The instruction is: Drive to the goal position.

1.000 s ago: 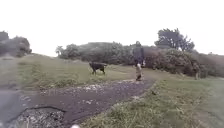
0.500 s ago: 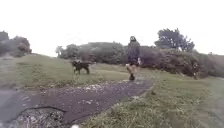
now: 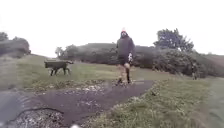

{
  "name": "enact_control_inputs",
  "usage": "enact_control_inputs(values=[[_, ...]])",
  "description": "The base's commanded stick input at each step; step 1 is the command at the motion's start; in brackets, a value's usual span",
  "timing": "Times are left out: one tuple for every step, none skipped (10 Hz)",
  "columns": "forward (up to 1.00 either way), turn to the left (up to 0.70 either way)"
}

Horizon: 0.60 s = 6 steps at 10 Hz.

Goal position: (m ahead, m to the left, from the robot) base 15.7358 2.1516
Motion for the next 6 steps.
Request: enact_control_inputs(values=[[0.0,0.0],[0.0,0.0],[0.0,0.0],[0.0,0.0],[0.0,0.0],[0.0,0.0]])
